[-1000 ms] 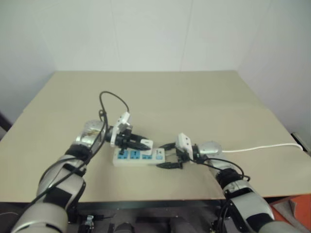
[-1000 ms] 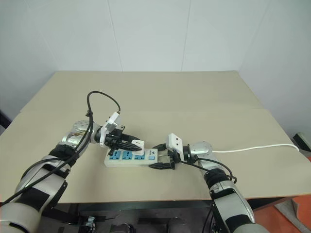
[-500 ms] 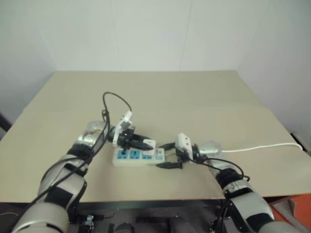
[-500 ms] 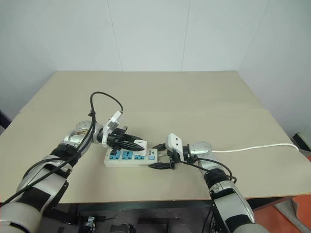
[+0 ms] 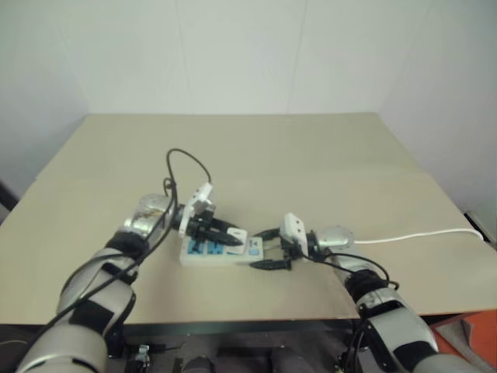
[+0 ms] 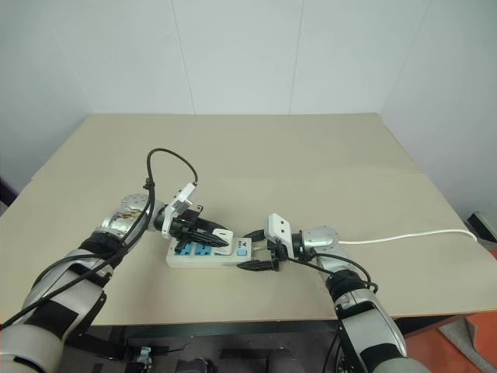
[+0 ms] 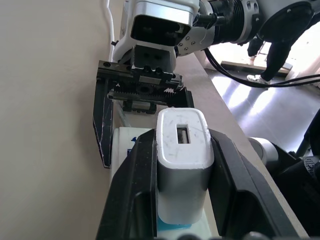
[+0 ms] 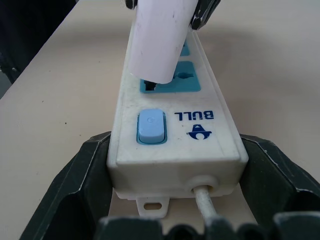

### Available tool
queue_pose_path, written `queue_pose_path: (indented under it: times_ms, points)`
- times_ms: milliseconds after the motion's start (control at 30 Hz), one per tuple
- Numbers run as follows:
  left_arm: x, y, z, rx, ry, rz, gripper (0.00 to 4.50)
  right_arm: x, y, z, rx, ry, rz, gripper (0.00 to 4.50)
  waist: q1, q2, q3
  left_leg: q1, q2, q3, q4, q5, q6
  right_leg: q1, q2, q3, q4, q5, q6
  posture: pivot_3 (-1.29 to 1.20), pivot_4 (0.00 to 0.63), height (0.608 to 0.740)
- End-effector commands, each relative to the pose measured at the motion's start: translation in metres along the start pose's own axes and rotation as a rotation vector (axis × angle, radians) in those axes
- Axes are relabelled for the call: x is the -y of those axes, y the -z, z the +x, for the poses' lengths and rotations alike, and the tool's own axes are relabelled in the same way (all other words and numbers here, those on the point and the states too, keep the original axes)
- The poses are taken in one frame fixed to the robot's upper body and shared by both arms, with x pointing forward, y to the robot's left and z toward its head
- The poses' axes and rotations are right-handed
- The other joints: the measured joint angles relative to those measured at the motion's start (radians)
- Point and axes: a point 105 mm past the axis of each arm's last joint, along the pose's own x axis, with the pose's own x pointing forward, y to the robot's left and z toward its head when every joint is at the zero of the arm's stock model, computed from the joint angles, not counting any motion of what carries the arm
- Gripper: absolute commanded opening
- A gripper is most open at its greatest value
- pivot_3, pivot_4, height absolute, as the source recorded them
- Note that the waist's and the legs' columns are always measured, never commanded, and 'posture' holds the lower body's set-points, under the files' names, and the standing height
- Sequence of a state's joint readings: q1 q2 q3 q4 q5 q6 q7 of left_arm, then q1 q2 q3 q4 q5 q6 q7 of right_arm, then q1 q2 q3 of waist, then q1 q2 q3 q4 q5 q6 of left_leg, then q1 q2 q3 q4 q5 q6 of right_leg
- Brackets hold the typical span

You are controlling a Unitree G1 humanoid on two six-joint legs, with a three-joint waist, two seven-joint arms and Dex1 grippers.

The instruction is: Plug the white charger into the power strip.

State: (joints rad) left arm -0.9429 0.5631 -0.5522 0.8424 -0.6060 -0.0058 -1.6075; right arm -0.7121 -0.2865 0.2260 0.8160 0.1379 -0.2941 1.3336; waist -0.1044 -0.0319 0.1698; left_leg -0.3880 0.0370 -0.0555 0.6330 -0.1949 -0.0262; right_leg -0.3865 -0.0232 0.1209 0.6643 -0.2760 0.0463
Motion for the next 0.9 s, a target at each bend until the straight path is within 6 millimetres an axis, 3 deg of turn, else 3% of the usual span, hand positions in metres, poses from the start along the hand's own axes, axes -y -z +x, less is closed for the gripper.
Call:
queue_pose_path:
  times_ms: [33, 900]
  points:
    - [0.000, 0.007, -0.002, -0.015, -0.011, 0.014, 1.01, -0.005, 0.023, -0.001, -0.095, 0.016, 0.053, 3.42, 0.001, 0.000, 0.000, 0.000, 0.000, 0.000, 0.000, 0.000, 0.000, 0.000, 0.000, 0.000, 0.000, 0.000, 0.000, 0.00, 0.150, 0.740]
    - [0.015, 0.057, -0.009, -0.095, -0.065, -0.010, 1.01, -0.003, 0.025, -0.004, -0.100, 0.036, 0.050, 3.42, -0.004, 0.003, -0.005, 0.004, 0.000, 0.001, -0.002, 0.000, 0.000, 0.002, 0.000, 0.001, 0.000, 0.000, 0.000, 0.00, 0.150, 0.740]
